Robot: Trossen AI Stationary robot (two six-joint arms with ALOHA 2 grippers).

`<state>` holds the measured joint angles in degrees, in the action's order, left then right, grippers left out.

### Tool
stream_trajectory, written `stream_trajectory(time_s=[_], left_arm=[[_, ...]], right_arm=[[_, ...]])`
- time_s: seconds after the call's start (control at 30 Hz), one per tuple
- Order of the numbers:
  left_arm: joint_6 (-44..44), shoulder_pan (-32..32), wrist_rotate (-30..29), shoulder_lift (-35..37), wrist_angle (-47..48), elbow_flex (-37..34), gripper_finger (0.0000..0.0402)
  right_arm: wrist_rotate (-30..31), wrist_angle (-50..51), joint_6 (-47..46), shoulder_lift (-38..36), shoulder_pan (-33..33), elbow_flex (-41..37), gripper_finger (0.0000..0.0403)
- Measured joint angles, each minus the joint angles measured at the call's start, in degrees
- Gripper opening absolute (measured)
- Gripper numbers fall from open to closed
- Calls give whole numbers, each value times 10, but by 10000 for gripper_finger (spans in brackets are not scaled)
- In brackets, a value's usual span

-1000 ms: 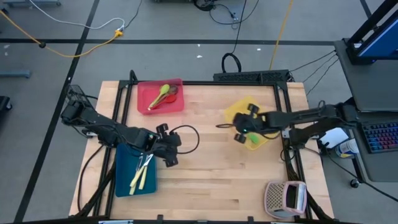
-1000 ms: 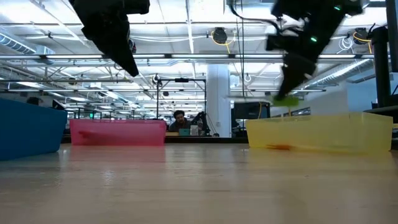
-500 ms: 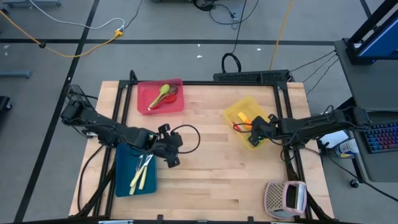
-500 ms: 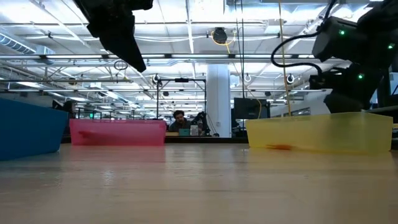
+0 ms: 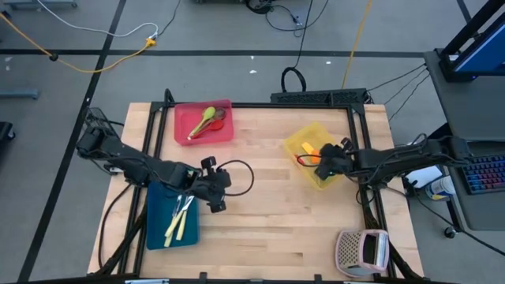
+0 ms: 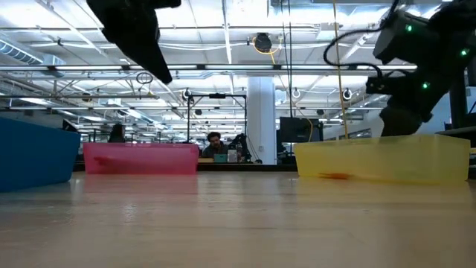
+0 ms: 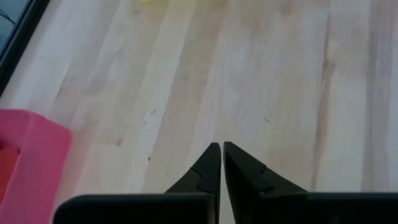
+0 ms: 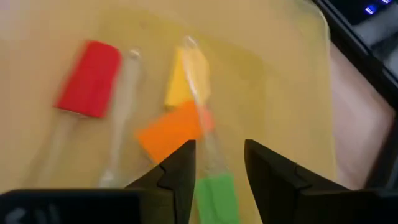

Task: Pick & Place Kitchen Items
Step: Return to Home Position

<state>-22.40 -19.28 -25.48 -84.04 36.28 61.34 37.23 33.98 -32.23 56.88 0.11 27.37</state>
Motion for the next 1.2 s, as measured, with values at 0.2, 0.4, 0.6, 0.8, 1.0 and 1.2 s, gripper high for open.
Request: stream_trajectory(time_s=[0.2,0.4,0.6,0.8,1.0,1.2], left_arm=[[-6,-26,14,59,2,0,26],[6,-65,-42,182,44,0,26],[13,-99,-98,305,121,0,26],[11,-128,-139,434,135,-61,26],[57,-143,-136,551,68,-191,26],[194,-145,-85,622,-82,-300,26]], right_arm=[[-41,-6,52,-35,0,36,121],[-51,-118,97,-71,23,69,109],[-149,-341,210,-88,93,80,91],[-149,-354,306,-121,162,80,70],[-149,-323,345,-145,198,68,54],[-179,-322,336,-161,202,51,44]])
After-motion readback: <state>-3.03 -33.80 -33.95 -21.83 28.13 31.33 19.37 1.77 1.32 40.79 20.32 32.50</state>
